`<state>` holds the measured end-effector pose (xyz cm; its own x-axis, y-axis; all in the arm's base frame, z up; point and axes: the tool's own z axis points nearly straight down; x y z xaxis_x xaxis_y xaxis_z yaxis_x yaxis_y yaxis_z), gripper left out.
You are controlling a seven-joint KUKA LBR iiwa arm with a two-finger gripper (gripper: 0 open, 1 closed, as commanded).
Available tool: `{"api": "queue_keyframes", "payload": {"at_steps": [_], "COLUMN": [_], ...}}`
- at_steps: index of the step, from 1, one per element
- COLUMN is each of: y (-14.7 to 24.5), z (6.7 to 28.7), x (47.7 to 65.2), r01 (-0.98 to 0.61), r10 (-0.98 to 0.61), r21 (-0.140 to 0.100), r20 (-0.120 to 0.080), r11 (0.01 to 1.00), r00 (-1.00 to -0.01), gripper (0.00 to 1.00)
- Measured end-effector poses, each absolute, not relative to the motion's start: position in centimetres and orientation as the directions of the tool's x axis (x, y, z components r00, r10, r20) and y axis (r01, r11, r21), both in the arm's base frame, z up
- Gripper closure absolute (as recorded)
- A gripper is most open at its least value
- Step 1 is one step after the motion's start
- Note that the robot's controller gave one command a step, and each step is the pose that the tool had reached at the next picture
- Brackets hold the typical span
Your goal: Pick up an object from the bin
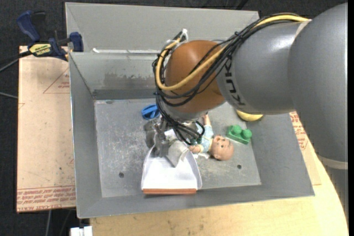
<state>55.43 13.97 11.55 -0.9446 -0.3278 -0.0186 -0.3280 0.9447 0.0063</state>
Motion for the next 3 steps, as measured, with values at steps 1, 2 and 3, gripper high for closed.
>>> {"api": "queue_keyframes", "payload": {"at_steps": [1,2,3], "y": [13.7,13.7,10.1], "z": [17.4,17.4,27.0], "x": [54.8,54.8,54.7], "r01": [-0.288,-0.288,-0.483], "r10": [-0.288,-0.288,-0.482], "r21": [0.008,0.008,0.000], "r20": [-0.035,-0.035,-0.040], "r11": [0.958,0.958,0.876], "r00": [-0.957,-0.957,-0.875], "gripper": [1.00,1.00,1.00]}}
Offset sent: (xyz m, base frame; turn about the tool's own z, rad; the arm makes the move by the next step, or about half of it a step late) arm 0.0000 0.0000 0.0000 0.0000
